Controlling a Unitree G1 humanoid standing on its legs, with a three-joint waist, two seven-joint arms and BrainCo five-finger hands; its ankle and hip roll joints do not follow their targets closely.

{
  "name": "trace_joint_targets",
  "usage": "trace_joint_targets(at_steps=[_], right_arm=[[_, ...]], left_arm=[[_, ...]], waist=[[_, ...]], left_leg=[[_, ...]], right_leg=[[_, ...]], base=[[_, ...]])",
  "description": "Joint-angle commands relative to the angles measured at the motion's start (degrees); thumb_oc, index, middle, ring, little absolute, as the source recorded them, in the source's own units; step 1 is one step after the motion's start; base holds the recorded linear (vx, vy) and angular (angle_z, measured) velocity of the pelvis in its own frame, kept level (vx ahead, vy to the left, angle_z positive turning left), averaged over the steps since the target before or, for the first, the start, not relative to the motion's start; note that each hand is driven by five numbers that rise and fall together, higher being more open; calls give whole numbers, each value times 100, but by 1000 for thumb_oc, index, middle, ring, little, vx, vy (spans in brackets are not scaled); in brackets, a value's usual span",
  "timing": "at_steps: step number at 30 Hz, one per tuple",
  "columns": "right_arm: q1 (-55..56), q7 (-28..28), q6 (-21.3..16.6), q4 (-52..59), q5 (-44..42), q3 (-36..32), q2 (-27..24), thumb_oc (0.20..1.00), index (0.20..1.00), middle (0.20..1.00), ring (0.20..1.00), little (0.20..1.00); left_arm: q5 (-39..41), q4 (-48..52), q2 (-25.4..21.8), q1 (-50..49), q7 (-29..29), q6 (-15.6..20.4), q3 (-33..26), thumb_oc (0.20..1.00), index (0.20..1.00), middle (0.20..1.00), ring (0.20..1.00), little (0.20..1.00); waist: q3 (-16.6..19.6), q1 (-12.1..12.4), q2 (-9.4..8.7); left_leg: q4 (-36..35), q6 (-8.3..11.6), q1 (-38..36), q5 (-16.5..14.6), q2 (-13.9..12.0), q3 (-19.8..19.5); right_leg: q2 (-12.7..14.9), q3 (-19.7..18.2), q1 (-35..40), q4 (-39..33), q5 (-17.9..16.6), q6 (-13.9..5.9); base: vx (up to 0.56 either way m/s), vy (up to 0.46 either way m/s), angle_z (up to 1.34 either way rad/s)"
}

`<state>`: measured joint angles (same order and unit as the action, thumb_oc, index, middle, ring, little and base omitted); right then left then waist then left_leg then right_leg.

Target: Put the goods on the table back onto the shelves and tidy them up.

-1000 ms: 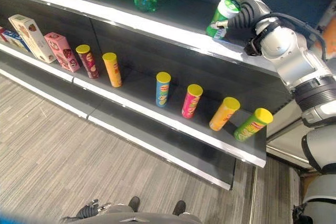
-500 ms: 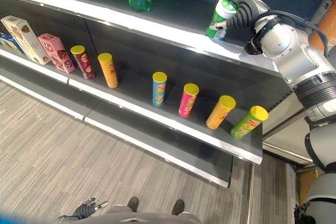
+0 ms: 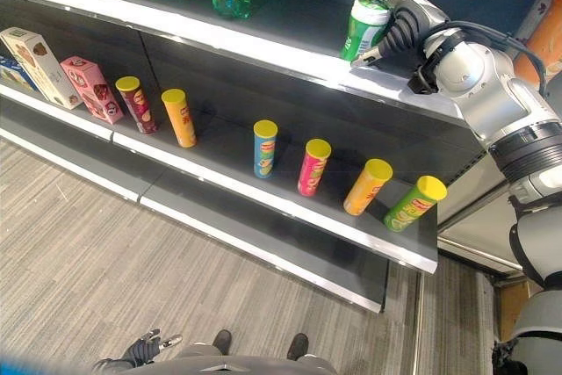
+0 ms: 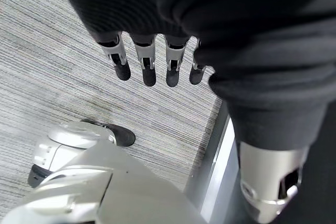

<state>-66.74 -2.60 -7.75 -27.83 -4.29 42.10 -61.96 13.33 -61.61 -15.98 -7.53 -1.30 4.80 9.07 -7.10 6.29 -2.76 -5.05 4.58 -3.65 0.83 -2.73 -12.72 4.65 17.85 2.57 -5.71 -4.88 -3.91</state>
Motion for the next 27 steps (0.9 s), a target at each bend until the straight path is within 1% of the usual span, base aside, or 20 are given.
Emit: trace_joint_targets(at_steps=[1, 3, 5, 6, 8, 9, 10, 11, 12, 14, 15, 16, 17, 20, 21, 22, 23, 24, 27], right_arm=[[-359, 439, -5, 26, 316, 93, -70, 1000, 1000, 1000, 1000, 1000], [-282, 663, 37, 170, 619, -155, -46, 1000, 1000, 1000, 1000, 1000], [-299, 883, 16, 406, 842, -332, -150, 1000, 1000, 1000, 1000, 1000], [-299, 883, 16, 406, 842, -332, -150, 1000, 1000, 1000, 1000, 1000], [-120, 1165, -36, 1080, 1023, -808, -300, 1000, 1000, 1000, 1000, 1000], [-73, 1162, -26, 1107, 1031, -855, -306, 1000, 1000, 1000, 1000, 1000], [44, 1235, -38, 1424, 1108, -1086, -373, 1000, 1000, 1000, 1000, 1000], [325, 1317, -102, 2136, 1256, -1519, -416, 1000, 1000, 1000, 1000, 1000], [546, 1325, -131, 2492, 1314, -1789, -425, 1000, 1000, 1000, 1000, 1000], [949, 1224, -217, 3125, 1340, -2169, -416, 1000, 1000, 1000, 1000, 1000], [975, 1221, -215, 3136, 1341, -2194, -417, 1000, 1000, 1000, 1000, 1000], [1165, 1115, -268, 3439, 1255, -2320, -356, 1000, 1000, 1000, 1000, 1000], [1410, 928, -362, 3887, 1107, -2419, -287, 1000, 1000, 1000, 1000, 1000], [1884, 622, -494, 4474, 886, -2544, -170, 1000, 1000, 1000, 1000, 1000], [2330, 441, -558, 4767, 772, -2630, 46, 1000, 1000, 1000, 1000, 1000], [2352, 437, -555, 4778, 773, -2650, 46, 1000, 1000, 1000, 1000, 1000], [2527, 393, -565, 4853, 771, -2703, 98, 1000, 1000, 1000, 1000, 1000], [2651, 347, -566, 4928, 763, -2731, 127, 1000, 1000, 1000, 1000, 1000], [3140, 324, -573, 5058, 852, -2970, 155, 1000, 1000, 1000, 1000, 1000]], left_arm=[[99, -249, -350, 184, 39, 47, 71, 1000, 1000, 1000, 1000, 1000], [78, -276, -353, 234, 72, 24, 22, 1000, 1000, 1000, 1000, 1000], [74, -273, -365, 248, 93, 24, -34, 1000, 1000, 1000, 1000, 1000], [74, -273, -365, 248, 93, 24, -34, 1000, 1000, 1000, 1000, 1000], [59, -321, -331, 281, 117, -1, -126, 1000, 1000, 1000, 1000, 1000], [58, -322, -343, 283, 117, -1, -121, 1000, 1000, 1000, 1000, 1000], [56, -337, -335, 296, 126, -13, -169, 1000, 1000, 1000, 1000, 1000], [22, -382, -278, 339, 157, -33, -257, 1000, 1000, 1000, 1000, 1000], [8, -410, -261, 362, 164, -46, -303, 1000, 1000, 1000, 1000, 1000], [-37, -456, -245, 398, 169, -53, -343, 1000, 1000, 1000, 1000, 1000], [-37, -456, -252, 399, 169, -53, -338, 1000, 1000, 1000, 1000, 1000], [-73, -487, -224, 422, 164, -57, -348, 1000, 1000, 1000, 1000, 1000], [-118, -515, -180, 455, 163, -51, -361, 1000, 1000, 1000, 1000, 1000], [-272, -510, -101, 485, 160, -22, -312, 1000, 1000, 1000, 1000, 1000], [-433, -483, -23, 578, 196, 9, -230, 1000, 1000, 1000, 1000, 1000], [-435, -484, -28, 578, 196, 10, -225, 1000, 1000, 1000, 1000, 1000], [-503, -456, 1, 611, 212, 13, -192, 1000, 1000, 1000, 1000, 1000], [-530, -443, 2, 615, 216, 22, -174, 1000, 1000, 1000, 1000, 1000], [-693, -357, 38, 719, 232, 70, -51, 1000, 1000, 1000, 1000, 1000]], waist=[[99, 47, -325], [111, 27, -307], [127, 2, -296], [127, 2, -296], [147, -73, -268], [147, -65, -278], [157, -90, -269], [173, -167, -230], [187, -199, -225], [209, -240, -242], [210, -232, -248], [220, -275, -240], [234, -333, -232], [242, -428, -225], [204, -577, -186], [209, -555, -189], [179, -642, -165], [166, -666, -159], [72, -841, -128]], left_leg=[[5, 245, -152, -265, -192, 827], [5, 236, -180, -290, -189, 849], [5, 225, -193, -306, -186, 868], [5, 225, -193, -306, -186, 868], [5, 208, -215, -331, -188, 901], [5, 208, -217, -332, -189, 901], [5, 200, -223, -341, -187, 917], [5, 183, -243, -371, -180, 946], [5, 172, -261, -392, -177, 962], [5, 149, -295, -423, -169, 1022], [5, 149, -295, -423, -169, 1024], [5, 134, -314, -450, -160, 1060], [5, 104, -349, -488, -145, 1114], [5, 39, -407, -547, -108, 1286], [5, -35, -420, -594, -34, 1452], [5, -37, -420, -597, -33, 1470], [5, -70, -416, -610, 0, 1545], [5, -92, -417, -625, 20, 1600], [5, -212, -372, -661, 135, 1809]], right_leg=[[147, -296, 458, 87, 543, -272], [148, -310, 477, 89, 551, -275], [150, -333, 486, 86, 550, -279], [150, -333, 486, 86, 550, -279], [159, -371, 480, 81, 540, -288], [158, -371, 482, 82, 540, -287], [163, -391, 480, 81, 535, -291], [174, -437, 471, 82, 530, -301], [178, -459, 472, 81, 523, -307], [193, -511, 461, 78, 500, -328], [194, -513, 460, 78, 500, -328], [204, -557, 450, 77, 486, -339], [216, -636, 421, 74, 452, -359], [254, -862, 319, 73, 359, -418], [304, -1116, 146, 81, 230, -488], [303, -1135, 136, 83, 227, -490], [326, -1231, 63, 97, 178, -517], [343, -1313, 5, 108, 146, -534], [398, -1639, -310, 255, 39, -634]], base=[[0, 15, -10], [5, 21, -14], [4, 20, -8], [0, 0, 0], [0, 31, 0], [0, 25, -4], [1, 46, -7], [5, 60, -8], [4, 65, -7], [2, 41, -16], [-6, 45, -23], [-11, 73, -19], [-16, 104, -35], [-41, 140, -53], [-76, 183, -66], [-93, 207, -69], [-47, 106, -70], [-74, 165, -68], [-88, 171, -46]])
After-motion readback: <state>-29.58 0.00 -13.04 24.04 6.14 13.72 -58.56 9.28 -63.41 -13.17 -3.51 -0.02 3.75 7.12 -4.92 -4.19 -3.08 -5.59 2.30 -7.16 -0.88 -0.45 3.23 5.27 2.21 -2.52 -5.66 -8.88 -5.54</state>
